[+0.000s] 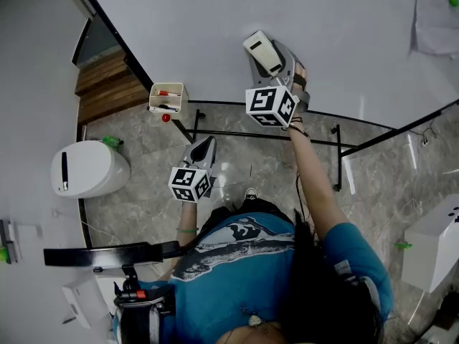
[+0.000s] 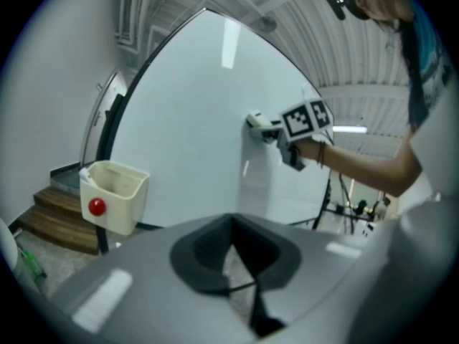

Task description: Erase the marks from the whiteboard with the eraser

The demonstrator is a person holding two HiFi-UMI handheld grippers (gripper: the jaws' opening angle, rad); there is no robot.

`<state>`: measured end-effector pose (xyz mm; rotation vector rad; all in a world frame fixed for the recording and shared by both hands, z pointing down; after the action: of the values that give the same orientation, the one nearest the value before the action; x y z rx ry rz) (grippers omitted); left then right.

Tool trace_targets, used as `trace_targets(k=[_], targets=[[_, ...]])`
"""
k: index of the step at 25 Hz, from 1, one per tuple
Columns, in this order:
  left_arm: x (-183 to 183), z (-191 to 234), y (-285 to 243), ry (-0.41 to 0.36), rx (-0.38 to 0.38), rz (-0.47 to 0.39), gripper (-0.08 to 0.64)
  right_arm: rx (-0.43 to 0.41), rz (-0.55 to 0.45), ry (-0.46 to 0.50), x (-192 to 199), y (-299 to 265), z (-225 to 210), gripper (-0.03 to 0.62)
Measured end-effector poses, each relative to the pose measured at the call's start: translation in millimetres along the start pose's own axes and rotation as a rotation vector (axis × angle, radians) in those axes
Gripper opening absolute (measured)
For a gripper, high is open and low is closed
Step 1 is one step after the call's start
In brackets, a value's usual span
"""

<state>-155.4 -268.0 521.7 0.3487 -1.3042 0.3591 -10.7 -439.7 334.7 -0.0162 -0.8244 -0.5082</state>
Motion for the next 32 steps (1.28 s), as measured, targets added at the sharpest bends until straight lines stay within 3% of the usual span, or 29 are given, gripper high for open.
trace_targets(k=[9, 16, 25, 32], targets=[[-1, -18, -14, -0.006, 0.063, 0.007, 0.005, 0.221, -0.084, -0.162, -35, 32, -174, 0.262], [-1, -25, -18, -0.01, 0.087, 0.01, 0.005, 0.35, -0.083, -0.214, -19, 59, -255, 0.262], [5, -18, -11, -0.011, 0.08, 0.016, 0.005, 0.37, -0.101, -0.274, -10, 57, -253, 0.262], [-2, -34, 18, -0.019, 0.074, 0.01, 0.005, 0.248, -0.094, -0.315, -28, 84, -193, 0.263]])
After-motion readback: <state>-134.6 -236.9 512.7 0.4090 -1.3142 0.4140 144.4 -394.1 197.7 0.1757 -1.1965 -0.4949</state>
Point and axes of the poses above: the fingertips, and each gripper's own axes: y backward along the fingers, z to its left, x out of its underside, the point moved 3 cm from there along y, backward along the fingers, and after that the axes turned 14 degrees about -z, right-handed, at the moved point
